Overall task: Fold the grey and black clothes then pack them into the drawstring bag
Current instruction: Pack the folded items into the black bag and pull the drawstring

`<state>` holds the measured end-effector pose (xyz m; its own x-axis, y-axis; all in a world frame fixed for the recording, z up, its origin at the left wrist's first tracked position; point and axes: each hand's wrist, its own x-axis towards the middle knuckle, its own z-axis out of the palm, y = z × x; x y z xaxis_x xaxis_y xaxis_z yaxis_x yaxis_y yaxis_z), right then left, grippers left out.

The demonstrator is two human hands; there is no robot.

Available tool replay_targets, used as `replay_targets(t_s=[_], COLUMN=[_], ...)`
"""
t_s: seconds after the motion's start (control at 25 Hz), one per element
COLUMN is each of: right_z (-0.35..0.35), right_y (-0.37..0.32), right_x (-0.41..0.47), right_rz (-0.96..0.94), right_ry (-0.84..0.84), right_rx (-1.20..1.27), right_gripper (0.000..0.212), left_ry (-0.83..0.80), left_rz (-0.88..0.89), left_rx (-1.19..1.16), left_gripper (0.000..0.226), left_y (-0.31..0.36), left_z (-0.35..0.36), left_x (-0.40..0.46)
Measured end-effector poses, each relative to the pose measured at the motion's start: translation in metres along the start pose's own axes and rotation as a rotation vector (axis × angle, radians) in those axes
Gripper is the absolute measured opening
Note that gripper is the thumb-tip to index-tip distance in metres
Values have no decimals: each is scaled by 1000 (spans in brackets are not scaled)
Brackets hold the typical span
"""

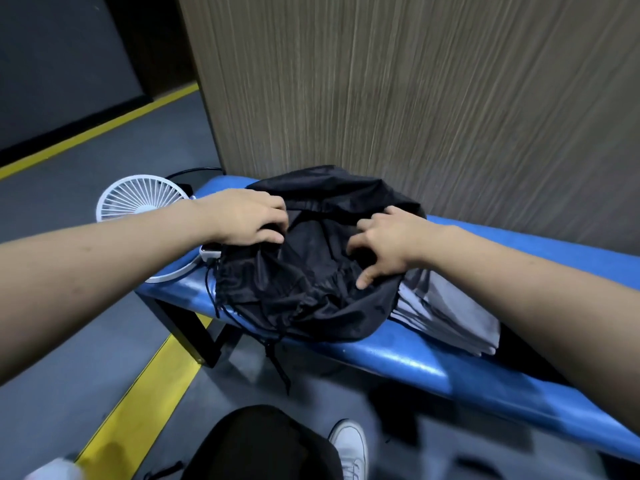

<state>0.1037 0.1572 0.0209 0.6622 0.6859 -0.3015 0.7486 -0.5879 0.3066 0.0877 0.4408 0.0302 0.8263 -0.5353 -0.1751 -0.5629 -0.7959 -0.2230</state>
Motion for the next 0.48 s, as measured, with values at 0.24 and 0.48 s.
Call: replay_targets(t_s=[0.24, 0.48], right_z=[11, 12], right_y=[1, -1], right_x=[1, 9], right_rz=[-107, -249], right_ry=[73, 77], right_rx=[-7, -251], right_gripper=[63, 60], left_ry=[-71, -183], left_rz=[-304, -129], left_rx=[147, 389], left_gripper=[77, 102], left_y=[23, 18], left_z=[13, 8], left_x=[12, 24])
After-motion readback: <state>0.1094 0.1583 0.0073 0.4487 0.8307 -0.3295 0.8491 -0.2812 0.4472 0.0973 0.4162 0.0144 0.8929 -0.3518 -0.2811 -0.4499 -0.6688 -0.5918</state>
